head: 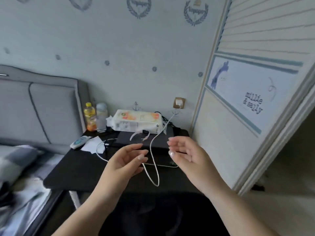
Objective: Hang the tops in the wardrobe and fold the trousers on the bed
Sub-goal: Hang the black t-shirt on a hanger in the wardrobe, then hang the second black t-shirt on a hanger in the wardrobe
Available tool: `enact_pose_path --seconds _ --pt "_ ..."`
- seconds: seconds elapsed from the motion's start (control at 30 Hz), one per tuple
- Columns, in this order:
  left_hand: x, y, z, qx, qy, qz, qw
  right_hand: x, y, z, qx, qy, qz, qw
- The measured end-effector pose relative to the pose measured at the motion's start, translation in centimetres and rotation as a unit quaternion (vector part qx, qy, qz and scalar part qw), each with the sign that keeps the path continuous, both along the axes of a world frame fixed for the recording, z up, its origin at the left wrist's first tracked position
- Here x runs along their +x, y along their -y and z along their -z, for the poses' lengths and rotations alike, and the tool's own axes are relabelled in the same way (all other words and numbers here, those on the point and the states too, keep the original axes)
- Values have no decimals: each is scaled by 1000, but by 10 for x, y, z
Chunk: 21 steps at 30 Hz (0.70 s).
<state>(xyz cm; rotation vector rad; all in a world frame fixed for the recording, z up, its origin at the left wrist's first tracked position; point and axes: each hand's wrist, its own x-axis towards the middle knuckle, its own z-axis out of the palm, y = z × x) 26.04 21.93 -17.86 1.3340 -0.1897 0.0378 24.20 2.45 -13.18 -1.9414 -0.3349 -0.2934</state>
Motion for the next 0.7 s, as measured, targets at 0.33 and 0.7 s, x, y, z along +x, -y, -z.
enact_pose_path --seconds 0.33,0.7 --pt "-101 -247 46 -14 -84 -248 965 -7 -264 53 2 -72 -247 966" --pt "-246 -409 86 -33 -166 -505 847 -52 -498 103 -29 -143 -499 854"
